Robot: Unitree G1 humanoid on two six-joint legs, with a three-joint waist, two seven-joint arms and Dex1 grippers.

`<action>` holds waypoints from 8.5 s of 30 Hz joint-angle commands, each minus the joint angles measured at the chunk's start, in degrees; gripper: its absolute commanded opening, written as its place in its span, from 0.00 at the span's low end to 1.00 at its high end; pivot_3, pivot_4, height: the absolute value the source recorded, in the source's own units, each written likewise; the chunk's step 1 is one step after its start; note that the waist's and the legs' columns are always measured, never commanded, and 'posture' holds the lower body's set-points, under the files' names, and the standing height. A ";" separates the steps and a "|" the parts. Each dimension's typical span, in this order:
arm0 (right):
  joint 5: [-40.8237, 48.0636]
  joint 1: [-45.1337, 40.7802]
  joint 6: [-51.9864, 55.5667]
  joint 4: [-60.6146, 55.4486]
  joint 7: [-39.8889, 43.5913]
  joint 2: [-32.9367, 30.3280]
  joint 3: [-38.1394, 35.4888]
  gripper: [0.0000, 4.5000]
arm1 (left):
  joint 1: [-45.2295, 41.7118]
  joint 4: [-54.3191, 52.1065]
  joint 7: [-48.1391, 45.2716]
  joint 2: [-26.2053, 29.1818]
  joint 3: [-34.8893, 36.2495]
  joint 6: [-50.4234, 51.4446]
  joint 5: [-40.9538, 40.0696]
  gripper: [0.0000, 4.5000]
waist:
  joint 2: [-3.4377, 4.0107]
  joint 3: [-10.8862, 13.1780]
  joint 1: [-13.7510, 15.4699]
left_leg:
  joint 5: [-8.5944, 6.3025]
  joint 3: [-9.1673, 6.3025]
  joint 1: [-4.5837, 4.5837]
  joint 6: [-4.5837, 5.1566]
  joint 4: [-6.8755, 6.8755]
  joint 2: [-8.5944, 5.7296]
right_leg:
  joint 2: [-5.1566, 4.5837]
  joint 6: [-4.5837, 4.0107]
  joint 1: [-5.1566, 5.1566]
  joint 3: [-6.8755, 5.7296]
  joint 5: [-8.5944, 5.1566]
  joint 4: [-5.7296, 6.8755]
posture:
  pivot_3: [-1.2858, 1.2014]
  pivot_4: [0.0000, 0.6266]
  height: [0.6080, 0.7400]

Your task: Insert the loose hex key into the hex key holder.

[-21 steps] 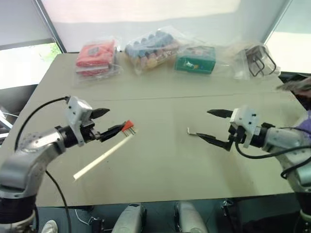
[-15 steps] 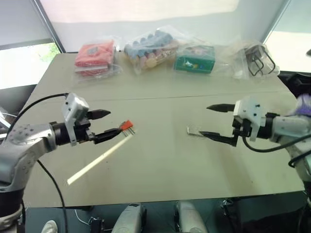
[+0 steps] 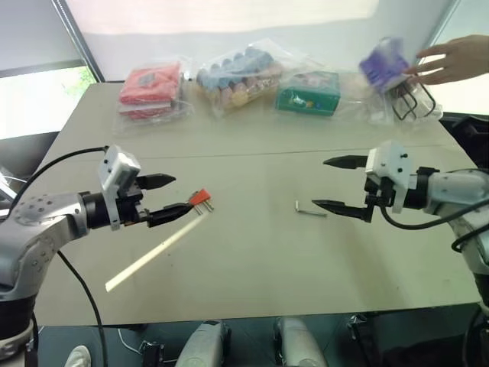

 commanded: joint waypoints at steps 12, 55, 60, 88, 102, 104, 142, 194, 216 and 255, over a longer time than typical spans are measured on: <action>-7.01 -6.64 -7.23 4.78 -3.57 8.90 6.49 1.00 | 2.08 2.58 7.80 -3.83 3.47 -4.78 4.89 0.99 | 0.00 0.00 -0.36 | 0.01 0.02 0.03 -0.02 -0.03 0.01 | 0.01 -0.01 -0.01 0.02 0.01 0.01 | 0.52 0.24 1.00; -41.55 -29.25 -52.08 69.84 -26.70 51.43 27.71 1.00 | 18.56 -3.29 23.35 -13.88 12.78 -13.26 13.76 0.99 | -0.06 -0.04 -3.33 | 0.37 0.02 0.07 -0.65 -0.42 0.01 | 0.14 -0.08 -0.56 0.01 0.05 0.67 | 0.52 0.24 1.00; -41.44 -29.13 -51.92 69.82 -25.64 52.79 27.98 1.00 | 20.12 -4.80 23.62 -14.12 12.58 -13.19 13.91 0.99 | -0.06 -0.04 -3.37 | 0.37 0.04 0.09 -0.67 -0.42 0.00 | 0.13 -0.09 -0.61 0.02 0.05 0.78 | 0.52 0.24 1.00; -31.88 -24.02 -36.80 52.15 -14.32 46.39 20.69 1.00 | 4.95 20.89 15.08 -12.90 -0.06 -20.21 20.97 0.99 | -0.08 -0.06 -3.22 | 0.38 0.01 0.06 -0.71 -0.40 0.00 | 0.14 -0.09 -0.67 -0.01 0.05 0.86 | 0.52 0.24 1.00; -29.53 -15.61 -23.33 29.26 -17.95 40.78 17.23 1.00 | -12.93 51.19 10.91 -17.83 -9.99 -35.10 32.44 0.99 | -0.13 -0.10 -2.95 | 0.39 0.02 -0.02 -0.72 -0.33 -0.08 | 0.04 -0.08 -0.75 -0.07 0.05 0.92 | 0.52 0.24 1.00; -29.27 -15.45 -22.46 28.37 -18.18 40.38 17.22 1.00 | -13.22 51.79 10.27 -17.99 -10.44 -35.37 32.89 0.99 | -0.13 -0.10 -2.93 | 0.39 0.03 -0.02 -0.72 -0.32 -0.08 | 0.04 -0.08 -0.74 -0.06 0.05 0.92 | 0.52 0.24 1.00; -31.85 -13.50 -21.21 25.32 -16.22 35.75 22.86 1.00 | -26.27 62.34 -0.70 -24.24 -20.04 -43.86 42.80 0.99 | -0.15 -0.15 -1.25 | 0.39 -0.02 0.00 -0.69 -0.09 -0.15 | 0.02 -0.07 -0.54 -0.11 0.05 0.91 | 0.52 0.24 1.00; -35.31 -36.63 -40.01 79.06 -4.45 50.83 25.09 1.00 | 3.85 -1.60 15.76 -12.91 2.91 -4.84 16.89 0.99 | -0.14 -0.14 -4.66 | 0.39 0.00 0.05 -0.78 -0.42 -0.01 | 0.09 -0.08 -0.77 -0.07 0.05 0.99 | 0.52 0.24 1.00; -36.10 -36.57 -39.89 79.86 -3.37 53.46 24.59 0.22 | 5.03 -1.76 17.65 -12.66 2.63 -5.98 16.06 1.00 | -0.13 -0.15 -4.70 | 0.39 0.01 0.07 -0.81 -0.42 0.02 | 0.12 -0.08 -0.78 -0.07 0.05 1.00 | 0.52 0.24 1.00; -47.17 -19.85 -61.99 23.63 -30.02 26.47 20.84 0.22 | -21.23 15.43 1.78 -19.39 -5.79 4.38 -3.70 1.00 | -0.19 -0.12 -3.08 | 0.39 0.10 -0.02 -0.81 -0.23 -0.02 | 0.11 -0.08 -0.75 -0.06 0.05 0.96 | 0.52 0.24 1.00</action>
